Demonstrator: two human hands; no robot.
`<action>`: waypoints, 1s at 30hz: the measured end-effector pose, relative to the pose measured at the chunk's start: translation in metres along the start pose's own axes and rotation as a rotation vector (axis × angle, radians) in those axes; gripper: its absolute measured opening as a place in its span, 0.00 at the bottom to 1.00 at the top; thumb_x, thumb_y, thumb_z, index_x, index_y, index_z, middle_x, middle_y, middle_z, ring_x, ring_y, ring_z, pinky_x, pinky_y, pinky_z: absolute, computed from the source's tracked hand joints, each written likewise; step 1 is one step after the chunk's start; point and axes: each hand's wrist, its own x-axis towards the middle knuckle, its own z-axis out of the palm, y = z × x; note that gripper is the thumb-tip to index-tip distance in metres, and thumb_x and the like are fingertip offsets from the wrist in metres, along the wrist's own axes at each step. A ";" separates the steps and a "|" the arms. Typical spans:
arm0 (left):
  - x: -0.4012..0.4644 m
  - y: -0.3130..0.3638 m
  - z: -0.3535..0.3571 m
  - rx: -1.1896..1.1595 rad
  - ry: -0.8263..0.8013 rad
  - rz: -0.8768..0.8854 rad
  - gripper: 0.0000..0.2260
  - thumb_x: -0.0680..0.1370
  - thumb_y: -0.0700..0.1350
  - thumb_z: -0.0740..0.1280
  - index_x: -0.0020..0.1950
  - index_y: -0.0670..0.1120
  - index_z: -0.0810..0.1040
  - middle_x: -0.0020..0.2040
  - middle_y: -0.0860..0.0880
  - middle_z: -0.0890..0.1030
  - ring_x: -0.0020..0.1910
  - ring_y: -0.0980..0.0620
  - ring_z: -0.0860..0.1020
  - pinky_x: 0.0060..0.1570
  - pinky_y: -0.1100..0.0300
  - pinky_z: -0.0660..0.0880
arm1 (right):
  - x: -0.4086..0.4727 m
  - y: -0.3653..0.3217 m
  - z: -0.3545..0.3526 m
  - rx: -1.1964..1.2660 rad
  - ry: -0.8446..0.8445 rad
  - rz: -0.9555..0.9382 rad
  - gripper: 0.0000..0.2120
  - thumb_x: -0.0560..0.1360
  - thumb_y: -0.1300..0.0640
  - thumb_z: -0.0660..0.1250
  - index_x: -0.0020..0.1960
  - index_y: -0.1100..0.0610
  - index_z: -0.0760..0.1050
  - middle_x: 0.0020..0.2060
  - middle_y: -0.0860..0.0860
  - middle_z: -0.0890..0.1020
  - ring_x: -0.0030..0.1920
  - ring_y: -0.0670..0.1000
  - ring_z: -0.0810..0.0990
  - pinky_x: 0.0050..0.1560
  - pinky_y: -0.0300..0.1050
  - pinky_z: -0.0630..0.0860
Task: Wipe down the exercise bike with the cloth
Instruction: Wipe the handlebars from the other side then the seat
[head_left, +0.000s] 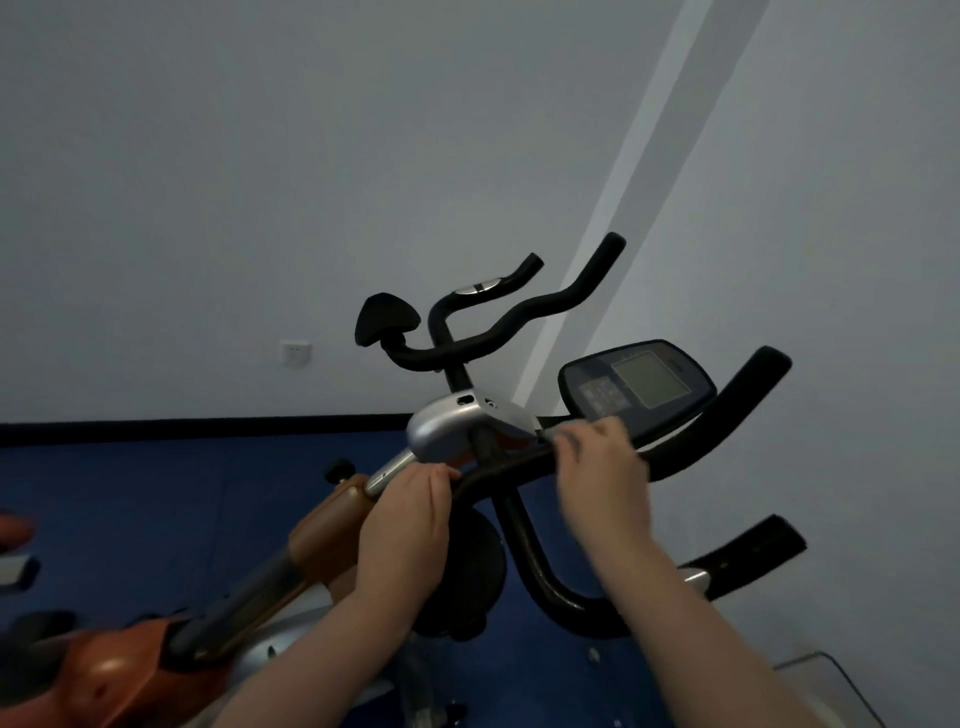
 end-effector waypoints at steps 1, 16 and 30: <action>0.000 0.001 -0.001 -0.012 -0.013 -0.020 0.22 0.77 0.51 0.47 0.52 0.47 0.79 0.45 0.50 0.80 0.45 0.51 0.79 0.42 0.55 0.76 | -0.011 -0.014 0.015 0.043 -0.068 -0.037 0.11 0.81 0.52 0.61 0.56 0.51 0.81 0.48 0.46 0.71 0.42 0.47 0.74 0.45 0.39 0.68; 0.002 -0.009 0.001 -0.056 -0.032 0.042 0.09 0.79 0.44 0.56 0.50 0.53 0.76 0.43 0.59 0.74 0.43 0.59 0.75 0.38 0.73 0.66 | -0.026 -0.024 0.031 0.060 -0.084 -0.038 0.11 0.81 0.52 0.60 0.59 0.51 0.79 0.53 0.46 0.72 0.42 0.41 0.72 0.40 0.26 0.65; 0.075 0.019 0.006 -0.015 -0.444 0.206 0.10 0.82 0.48 0.56 0.57 0.53 0.75 0.53 0.57 0.77 0.50 0.59 0.75 0.48 0.60 0.73 | -0.016 0.005 0.003 -0.023 0.147 0.153 0.11 0.81 0.54 0.60 0.60 0.50 0.79 0.54 0.47 0.73 0.46 0.47 0.77 0.48 0.41 0.74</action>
